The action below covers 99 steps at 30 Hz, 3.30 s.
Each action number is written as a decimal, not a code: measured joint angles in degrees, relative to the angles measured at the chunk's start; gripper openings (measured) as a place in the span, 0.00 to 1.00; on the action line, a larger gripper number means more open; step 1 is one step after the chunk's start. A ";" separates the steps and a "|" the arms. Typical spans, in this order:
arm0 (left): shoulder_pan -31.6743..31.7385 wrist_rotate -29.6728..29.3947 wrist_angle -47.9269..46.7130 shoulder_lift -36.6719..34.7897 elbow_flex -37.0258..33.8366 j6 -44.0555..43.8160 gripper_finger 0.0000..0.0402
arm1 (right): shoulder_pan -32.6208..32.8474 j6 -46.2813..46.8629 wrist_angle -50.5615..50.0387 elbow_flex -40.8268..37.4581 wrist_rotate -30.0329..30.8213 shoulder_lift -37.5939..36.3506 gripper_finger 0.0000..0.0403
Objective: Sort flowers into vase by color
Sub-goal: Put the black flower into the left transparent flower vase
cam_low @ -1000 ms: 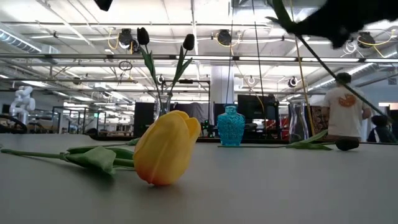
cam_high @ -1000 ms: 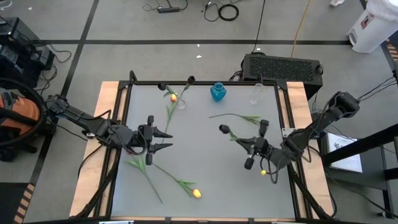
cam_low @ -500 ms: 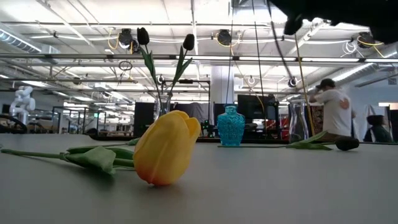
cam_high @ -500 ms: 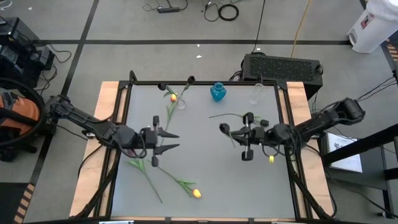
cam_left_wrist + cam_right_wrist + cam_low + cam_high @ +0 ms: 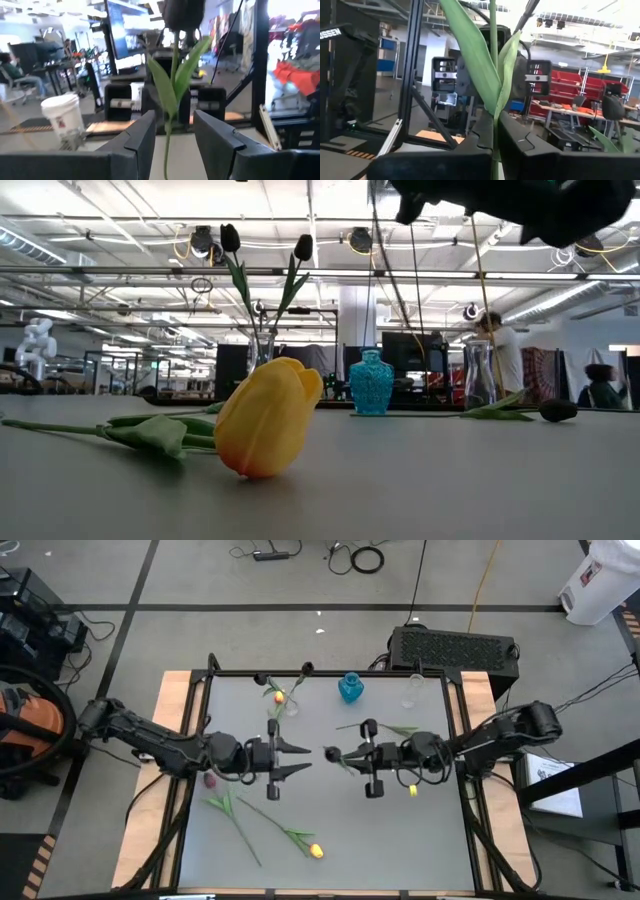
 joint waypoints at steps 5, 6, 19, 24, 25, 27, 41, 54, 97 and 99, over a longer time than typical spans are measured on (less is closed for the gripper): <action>0.88 1.56 3.53 0.81 0.00 -1.51 0.35 | -0.65 -0.41 -0.02 4.01 0.01 3.80 0.00; 0.90 1.62 4.05 1.04 0.00 -1.51 0.35 | -0.77 -0.58 -0.02 4.88 0.00 4.59 0.00; 0.90 3.12 8.62 3.64 0.00 -1.57 0.35 | -1.55 0.00 -1.05 11.50 -1.63 8.27 0.00; 0.89 3.25 8.61 3.64 0.00 -1.57 0.35 | -1.53 0.67 -0.92 11.51 -2.92 8.27 0.00; 0.90 3.25 8.64 3.64 0.00 -1.57 0.35 | -1.55 1.13 -0.84 11.51 -3.70 8.27 0.00; 0.88 3.26 8.56 3.64 0.00 -1.57 0.35 | -1.52 1.98 -0.92 11.51 -4.54 8.27 0.00; 0.90 4.40 9.75 3.64 0.00 -2.39 0.35 | -0.70 3.40 -1.18 11.51 -7.03 8.25 0.00; 0.99 5.10 14.55 4.97 0.04 -3.03 0.35 | -0.72 5.48 -1.68 11.51 -5.88 8.25 0.00; 1.65 5.28 17.16 7.26 0.04 0.30 0.01 | -0.72 4.59 -3.52 11.49 -5.28 8.21 0.20; 1.65 4.91 15.11 5.81 0.04 0.47 0.01 | -0.72 4.59 -3.54 11.47 -5.26 8.21 0.24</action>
